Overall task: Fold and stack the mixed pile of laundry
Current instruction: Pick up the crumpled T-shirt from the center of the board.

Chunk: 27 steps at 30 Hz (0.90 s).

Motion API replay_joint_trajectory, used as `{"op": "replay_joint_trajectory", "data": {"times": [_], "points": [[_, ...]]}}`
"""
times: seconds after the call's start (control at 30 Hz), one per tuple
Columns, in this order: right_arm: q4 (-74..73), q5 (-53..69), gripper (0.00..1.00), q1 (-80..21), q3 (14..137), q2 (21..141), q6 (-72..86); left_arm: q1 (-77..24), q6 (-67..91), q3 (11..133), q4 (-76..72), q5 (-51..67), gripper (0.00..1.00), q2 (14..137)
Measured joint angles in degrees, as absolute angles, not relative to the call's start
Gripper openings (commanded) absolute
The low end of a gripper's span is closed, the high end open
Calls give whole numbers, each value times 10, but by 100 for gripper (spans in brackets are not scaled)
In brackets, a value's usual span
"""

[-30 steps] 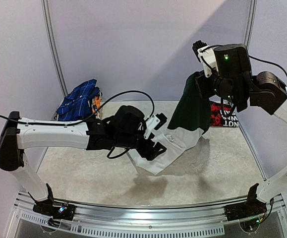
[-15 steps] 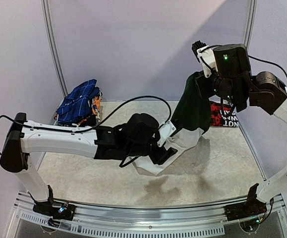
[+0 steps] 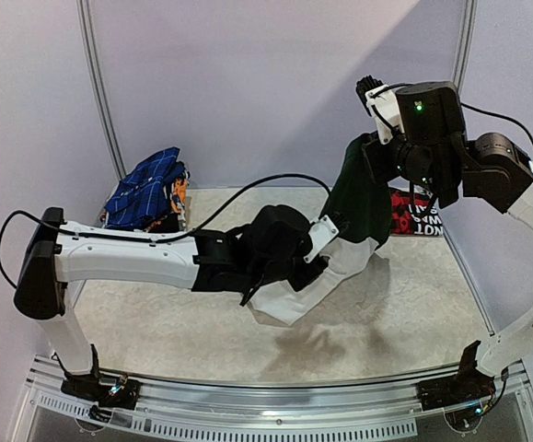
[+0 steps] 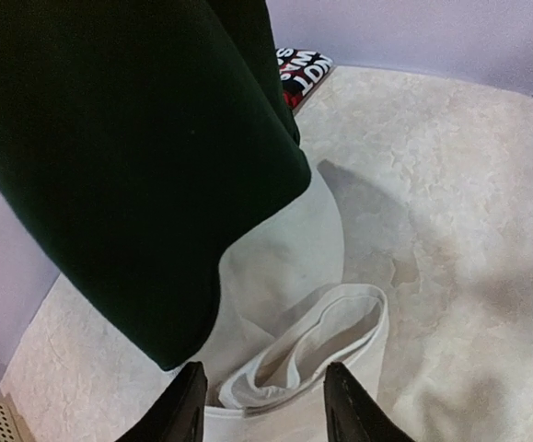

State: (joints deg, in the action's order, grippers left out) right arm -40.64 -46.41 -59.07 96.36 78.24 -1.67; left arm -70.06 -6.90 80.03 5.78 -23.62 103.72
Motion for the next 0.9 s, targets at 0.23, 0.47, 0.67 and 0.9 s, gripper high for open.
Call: {"op": "replay_joint_trajectory", "data": {"times": [0.23,0.47,0.67,0.9], "points": [[-406,-464,0,-590,964,782,-17,-698,-72,803,72,-252,33,1048],[-406,-464,0,-591,963,782,-17,-695,-71,802,71,-237,29,1048],[-406,-465,0,-590,962,782,-17,-687,-66,785,54,-203,38,1046],[-401,-467,0,-590,958,782,-17,-666,-55,736,47,-171,37,1019]]}}
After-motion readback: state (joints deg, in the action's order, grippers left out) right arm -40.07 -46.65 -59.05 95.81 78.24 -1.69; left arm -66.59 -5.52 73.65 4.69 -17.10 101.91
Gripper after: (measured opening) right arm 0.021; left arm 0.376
